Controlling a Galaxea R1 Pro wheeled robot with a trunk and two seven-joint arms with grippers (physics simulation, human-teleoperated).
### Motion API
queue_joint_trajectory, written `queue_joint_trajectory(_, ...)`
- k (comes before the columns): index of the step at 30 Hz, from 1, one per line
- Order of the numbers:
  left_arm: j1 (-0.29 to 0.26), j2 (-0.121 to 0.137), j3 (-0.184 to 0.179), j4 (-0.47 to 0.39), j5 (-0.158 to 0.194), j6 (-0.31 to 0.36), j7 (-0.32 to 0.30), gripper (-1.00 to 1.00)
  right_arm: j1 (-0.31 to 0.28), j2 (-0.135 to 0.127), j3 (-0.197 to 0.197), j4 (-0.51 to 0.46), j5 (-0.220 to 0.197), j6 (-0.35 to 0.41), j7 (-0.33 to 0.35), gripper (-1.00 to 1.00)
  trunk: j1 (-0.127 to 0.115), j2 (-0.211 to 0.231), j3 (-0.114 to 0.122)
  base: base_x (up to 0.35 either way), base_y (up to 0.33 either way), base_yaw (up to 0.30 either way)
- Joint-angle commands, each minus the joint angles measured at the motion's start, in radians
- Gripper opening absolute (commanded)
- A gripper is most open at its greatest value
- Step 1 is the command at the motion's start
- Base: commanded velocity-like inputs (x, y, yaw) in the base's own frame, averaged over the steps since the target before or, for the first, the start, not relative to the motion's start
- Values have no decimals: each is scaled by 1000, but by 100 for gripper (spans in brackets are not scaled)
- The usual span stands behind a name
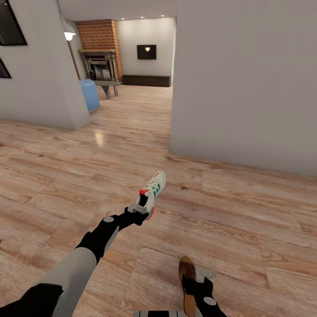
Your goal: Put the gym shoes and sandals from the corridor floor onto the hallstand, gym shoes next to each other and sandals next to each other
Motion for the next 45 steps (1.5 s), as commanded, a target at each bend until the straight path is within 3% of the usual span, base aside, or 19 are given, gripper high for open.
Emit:
queue_joint_trajectory(1,0,-1,2,-3,-4,5,-4,-100,-1,1,-7,4,6,-9,1,100,0,-1,-5,0,0,0)
queue_joint_trajectory(21,-2,-4,4,-59,-1,17,-4,-100,-1,1,-9,17,6,-30,-1,100,9,-5,-100,0,0,56)
queue_joint_trajectory(27,-2,-5,8,-115,1,22,-2,-100,-1,1,-9,18,6,-30,-1,100,12,-7,-132,0,0,97)
queue_joint_trajectory(45,0,-3,9,-128,1,23,-2,-100,-1,1,-10,17,5,-30,-1,100,20,-11,-229,0,0,72)
